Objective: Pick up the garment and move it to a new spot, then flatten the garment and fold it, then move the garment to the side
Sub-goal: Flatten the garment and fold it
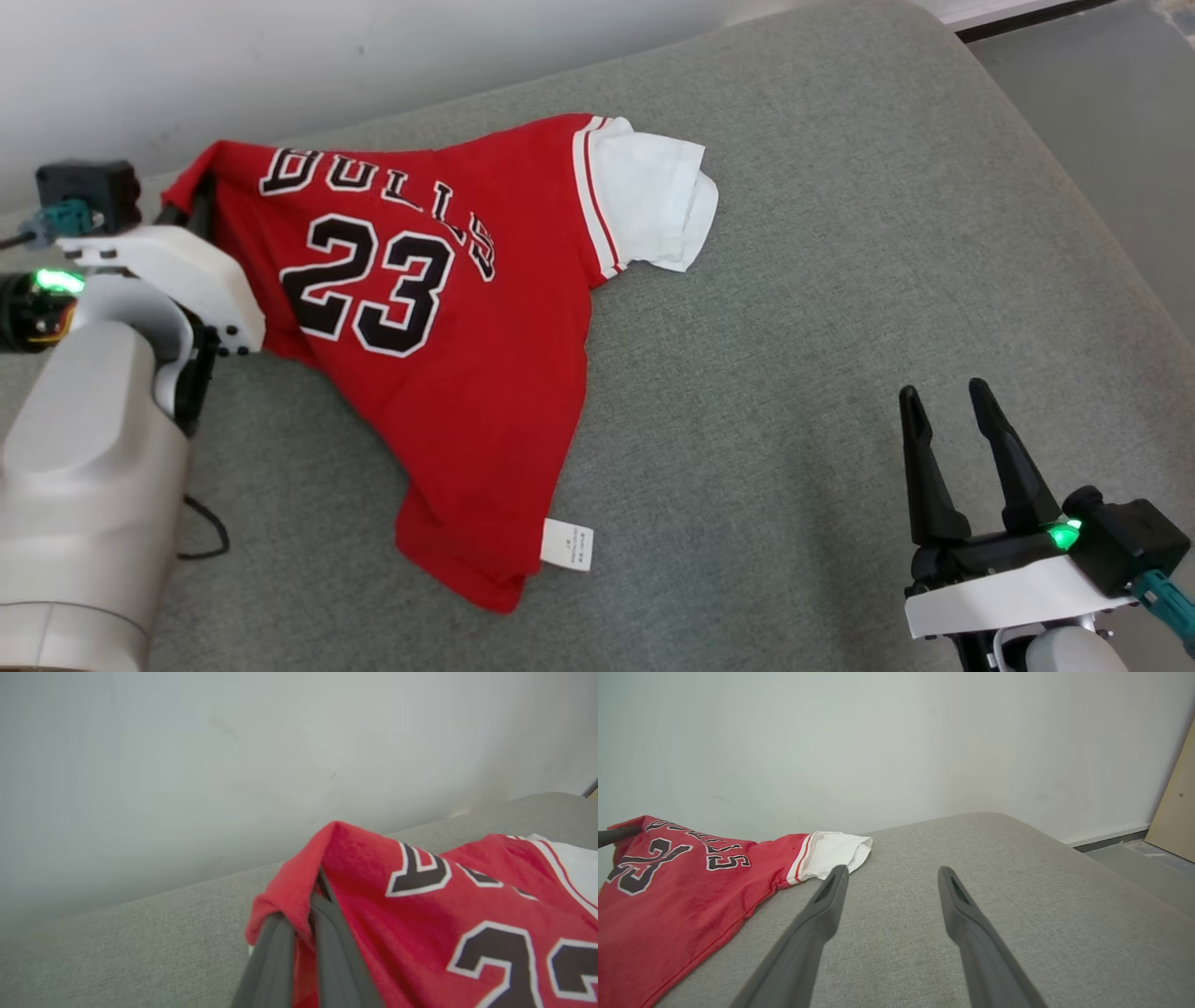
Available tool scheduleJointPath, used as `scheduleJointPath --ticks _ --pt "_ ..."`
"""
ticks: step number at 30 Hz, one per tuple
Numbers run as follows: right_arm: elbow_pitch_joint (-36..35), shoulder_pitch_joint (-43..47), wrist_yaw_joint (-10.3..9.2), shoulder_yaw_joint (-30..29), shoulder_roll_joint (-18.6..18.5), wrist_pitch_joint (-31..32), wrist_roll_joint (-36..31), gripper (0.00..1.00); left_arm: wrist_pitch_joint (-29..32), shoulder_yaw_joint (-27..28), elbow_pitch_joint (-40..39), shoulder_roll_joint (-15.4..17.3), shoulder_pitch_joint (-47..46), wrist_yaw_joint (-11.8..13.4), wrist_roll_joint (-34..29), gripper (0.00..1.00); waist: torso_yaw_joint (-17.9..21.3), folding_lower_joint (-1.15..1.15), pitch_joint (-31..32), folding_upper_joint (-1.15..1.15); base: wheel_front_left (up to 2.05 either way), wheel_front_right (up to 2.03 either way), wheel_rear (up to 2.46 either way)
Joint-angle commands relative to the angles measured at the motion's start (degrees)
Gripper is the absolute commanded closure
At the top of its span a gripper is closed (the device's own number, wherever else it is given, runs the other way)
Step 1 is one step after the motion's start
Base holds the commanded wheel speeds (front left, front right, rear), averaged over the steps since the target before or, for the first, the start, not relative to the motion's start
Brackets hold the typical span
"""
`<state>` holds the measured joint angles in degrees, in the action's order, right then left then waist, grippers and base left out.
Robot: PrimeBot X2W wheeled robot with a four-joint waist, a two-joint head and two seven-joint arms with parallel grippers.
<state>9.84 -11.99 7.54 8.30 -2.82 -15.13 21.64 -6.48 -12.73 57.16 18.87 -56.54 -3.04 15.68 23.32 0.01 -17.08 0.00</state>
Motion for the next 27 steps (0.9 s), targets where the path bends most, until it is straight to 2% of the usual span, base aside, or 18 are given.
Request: scheduleJointPath --ticks 1,9,17,21,27 --pt "0.40 -1.01 -0.10 0.39 -0.14 -0.01 0.41 0.00 -1.67 -0.09 1.32 -0.43 -1.28 -0.45 0.28 0.00 -0.12 -0.01 0.07 0.00 0.00 0.00 0.00" --pt "2.47 -1.36 -0.10 1.24 -0.15 -0.02 -0.80 0.00 -6.99 -1.65 6.32 -4.86 0.04 -2.00 1.13 0.00 -3.56 -0.01 3.91 0.00 0.00 0.00 0.00" --pt "4.99 0.72 -0.10 0.66 -0.16 -0.01 -1.60 0.00 -8.71 -1.75 3.54 -8.11 6.16 -2.74 2.20 0.00 -8.49 -0.01 9.14 0.00 0.00 0.00 0.00" --pt "5.42 1.97 -0.10 -0.04 -0.16 -0.01 -2.20 0.00 -8.68 -1.30 -3.31 -8.92 11.48 -2.32 1.84 0.00 -10.52 -0.01 11.31 0.00 0.00 0.00 0.00" --pt "5.44 3.79 -0.10 -0.68 -0.16 -0.01 -2.63 0.00 -8.67 -0.36 -17.76 -10.77 22.85 -1.33 1.13 0.00 -12.69 -0.01 13.29 0.00 0.00 0.00 0.00"
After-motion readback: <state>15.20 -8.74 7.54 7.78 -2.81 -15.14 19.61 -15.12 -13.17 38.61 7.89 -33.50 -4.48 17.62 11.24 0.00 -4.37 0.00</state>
